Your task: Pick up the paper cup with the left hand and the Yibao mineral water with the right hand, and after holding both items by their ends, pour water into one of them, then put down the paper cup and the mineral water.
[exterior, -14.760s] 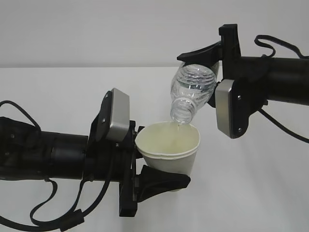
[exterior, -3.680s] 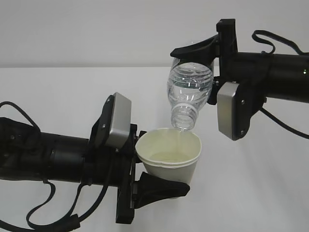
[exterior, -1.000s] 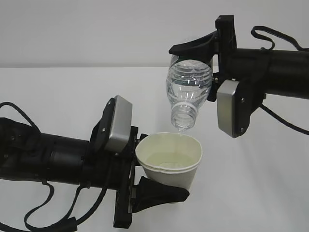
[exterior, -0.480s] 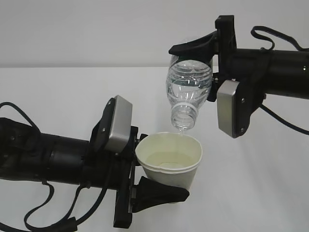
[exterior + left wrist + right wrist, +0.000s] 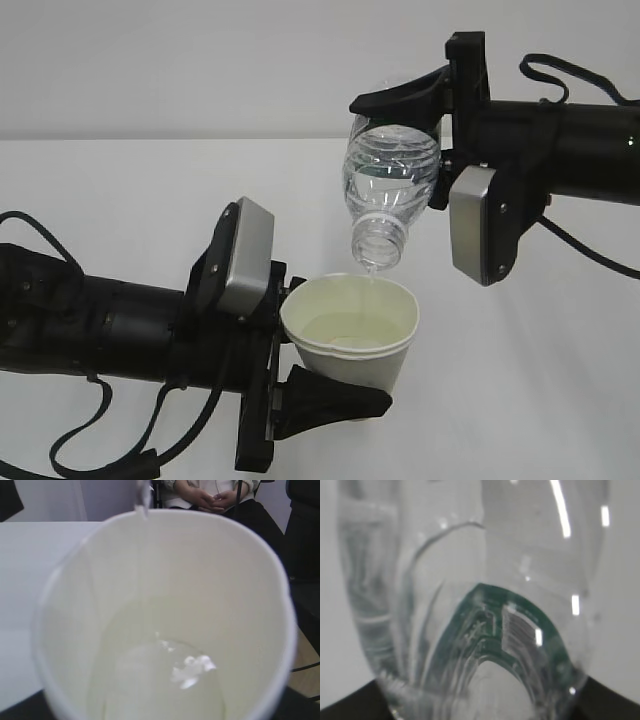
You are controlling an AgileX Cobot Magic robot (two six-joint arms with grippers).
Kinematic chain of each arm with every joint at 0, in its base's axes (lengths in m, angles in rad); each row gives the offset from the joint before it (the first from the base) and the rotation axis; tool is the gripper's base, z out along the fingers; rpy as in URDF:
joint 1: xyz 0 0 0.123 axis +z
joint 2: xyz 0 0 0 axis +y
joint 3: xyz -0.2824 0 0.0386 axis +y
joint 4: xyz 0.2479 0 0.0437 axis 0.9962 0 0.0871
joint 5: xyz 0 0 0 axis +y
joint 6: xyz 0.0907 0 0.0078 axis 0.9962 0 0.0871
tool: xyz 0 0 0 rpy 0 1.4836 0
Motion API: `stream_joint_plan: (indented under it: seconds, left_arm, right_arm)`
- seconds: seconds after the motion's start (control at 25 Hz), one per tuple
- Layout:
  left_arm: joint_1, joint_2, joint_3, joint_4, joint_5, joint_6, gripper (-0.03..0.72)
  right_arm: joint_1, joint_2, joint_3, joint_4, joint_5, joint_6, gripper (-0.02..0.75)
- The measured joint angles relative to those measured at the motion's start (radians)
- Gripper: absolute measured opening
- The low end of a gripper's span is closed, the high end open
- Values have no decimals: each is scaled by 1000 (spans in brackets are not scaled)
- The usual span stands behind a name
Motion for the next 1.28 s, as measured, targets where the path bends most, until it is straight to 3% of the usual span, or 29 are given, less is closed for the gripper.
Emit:
stream_joint_plan:
  seconds: [1.28]
  left_arm:
    - [0, 0, 0, 0, 0, 0, 429]
  right_arm:
    - [0, 0, 0, -4, 0, -22, 430]
